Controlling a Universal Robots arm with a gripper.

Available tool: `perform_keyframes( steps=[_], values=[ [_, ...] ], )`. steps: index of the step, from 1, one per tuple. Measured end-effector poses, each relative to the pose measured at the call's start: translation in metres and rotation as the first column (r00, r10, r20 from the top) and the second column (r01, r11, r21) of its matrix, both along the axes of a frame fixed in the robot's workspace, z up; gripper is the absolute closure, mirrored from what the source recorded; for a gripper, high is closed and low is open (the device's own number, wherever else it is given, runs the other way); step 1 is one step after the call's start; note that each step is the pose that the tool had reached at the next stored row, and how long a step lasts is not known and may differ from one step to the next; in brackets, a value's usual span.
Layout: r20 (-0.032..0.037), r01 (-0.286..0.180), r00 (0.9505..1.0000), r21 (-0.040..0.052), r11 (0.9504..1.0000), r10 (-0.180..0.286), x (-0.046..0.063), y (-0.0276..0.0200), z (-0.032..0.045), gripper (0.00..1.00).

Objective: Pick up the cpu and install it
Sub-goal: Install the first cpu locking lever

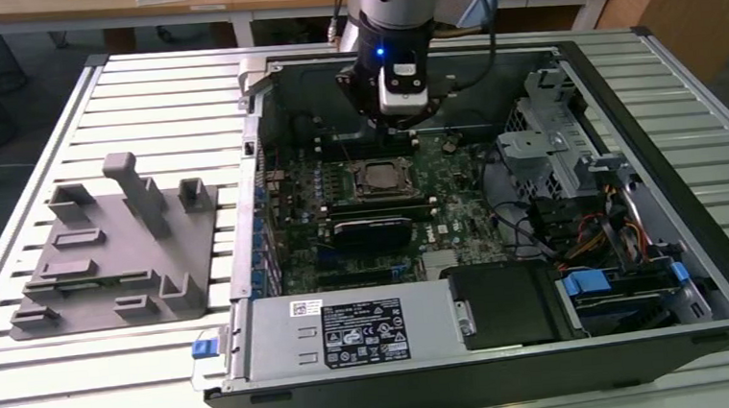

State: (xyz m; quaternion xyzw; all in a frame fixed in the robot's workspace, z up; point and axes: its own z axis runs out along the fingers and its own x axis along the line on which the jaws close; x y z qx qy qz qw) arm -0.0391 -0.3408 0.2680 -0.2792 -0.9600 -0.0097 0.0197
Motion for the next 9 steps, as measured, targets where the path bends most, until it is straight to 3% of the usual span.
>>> perform_keyframes(
  steps=[1, 4, 5, 9],
  values=[
    [0.0004, -0.009, 1.0, 0.0044, 1.0, 0.009, 0.0, -0.0001, -0.0001, 0.89],
    [0.0019, -0.024, 0.9997, 0.0373, 0.999, 0.024, 0.0, 0.0, -0.0001, 0.89],
    [0.0033, -0.031, 0.9995, 0.0434, 0.9986, 0.03, 0.0, 0.0, -0.0001, 0.89],
    [0.0139, -0.079, 0.9968, 0.0434, 0.9959, 0.078, 0.0, -0.0001, -0.0003, 0.89]
  ],
)
